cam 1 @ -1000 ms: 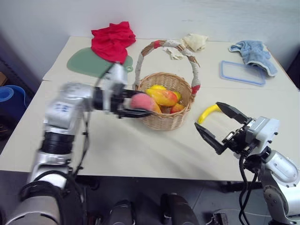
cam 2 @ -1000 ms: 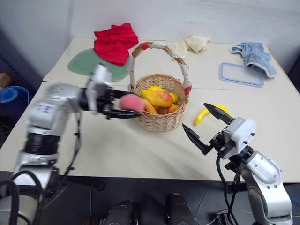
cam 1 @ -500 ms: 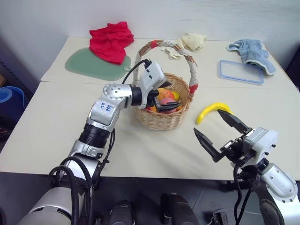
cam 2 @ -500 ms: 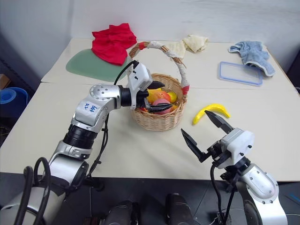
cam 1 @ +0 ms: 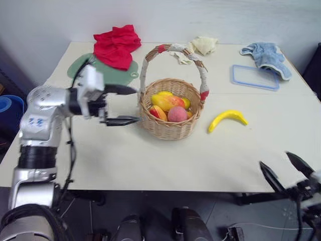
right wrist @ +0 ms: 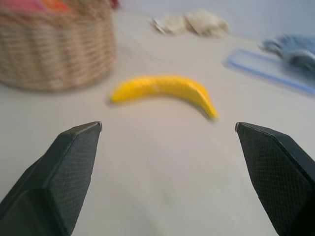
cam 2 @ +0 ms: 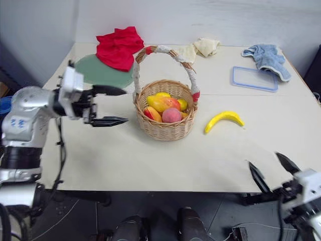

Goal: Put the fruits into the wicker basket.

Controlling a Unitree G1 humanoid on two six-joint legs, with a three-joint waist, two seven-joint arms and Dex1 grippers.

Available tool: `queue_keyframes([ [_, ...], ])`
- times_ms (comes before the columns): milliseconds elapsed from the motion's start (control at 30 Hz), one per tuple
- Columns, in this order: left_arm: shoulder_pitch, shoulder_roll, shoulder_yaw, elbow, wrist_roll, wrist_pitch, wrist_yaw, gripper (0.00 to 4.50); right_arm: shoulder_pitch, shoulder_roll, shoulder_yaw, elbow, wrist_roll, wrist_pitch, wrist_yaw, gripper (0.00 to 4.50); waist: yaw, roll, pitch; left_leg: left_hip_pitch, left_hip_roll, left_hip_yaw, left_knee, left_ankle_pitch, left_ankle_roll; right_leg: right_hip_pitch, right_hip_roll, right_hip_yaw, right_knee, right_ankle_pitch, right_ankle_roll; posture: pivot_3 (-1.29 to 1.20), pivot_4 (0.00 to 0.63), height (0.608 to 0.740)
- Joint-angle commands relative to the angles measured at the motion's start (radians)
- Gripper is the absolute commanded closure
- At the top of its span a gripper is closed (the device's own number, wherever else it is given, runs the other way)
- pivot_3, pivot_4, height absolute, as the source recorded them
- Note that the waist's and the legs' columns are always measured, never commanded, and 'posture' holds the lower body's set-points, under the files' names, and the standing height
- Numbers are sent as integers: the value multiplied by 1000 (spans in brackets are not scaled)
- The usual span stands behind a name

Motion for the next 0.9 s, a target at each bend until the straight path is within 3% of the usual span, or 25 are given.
queue_keyframes([
  [33,162,100,97,33,-18,-58,-89,34,-24,-60,-47,141,-48,-115,68,0,-12,0,0,1,1,0,-1,0,0,1,0,1,0,0,0,0,150,740],
  [133,280,151,107,-26,-32,-43,-120,34,-126,-149,-54,262,-55,-145,105,0,-22,1,1,1,1,1,-1,-2,-1,0,-3,0,0,-1,-1,0,150,740],
  [300,332,86,145,-188,-123,37,-10,34,-382,-318,81,327,-87,-54,192,0,-21,2,1,1,0,0,1,-2,0,1,-10,-1,1,-1,0,0,150,740],
  [500,354,28,89,-273,-134,74,56,34,-1028,-504,426,738,-295,59,410,0,-27,8,4,0,0,1,1,-2,0,-2,-9,0,3,-1,0,0,150,740],
  [667,325,4,52,-292,-135,83,77,34,-1451,-460,661,1132,-502,54,562,0,-23,9,5,-2,1,2,1,-1,-2,-5,-7,-1,3,-2,-2,0,150,740],
  [900,332,-18,13,-332,-132,88,96,34,-1665,-338,716,1443,-608,83,486,0,-25,9,5,-6,1,5,2,-2,-1,-11,-10,1,4,-1,-2,0,150,740],
])
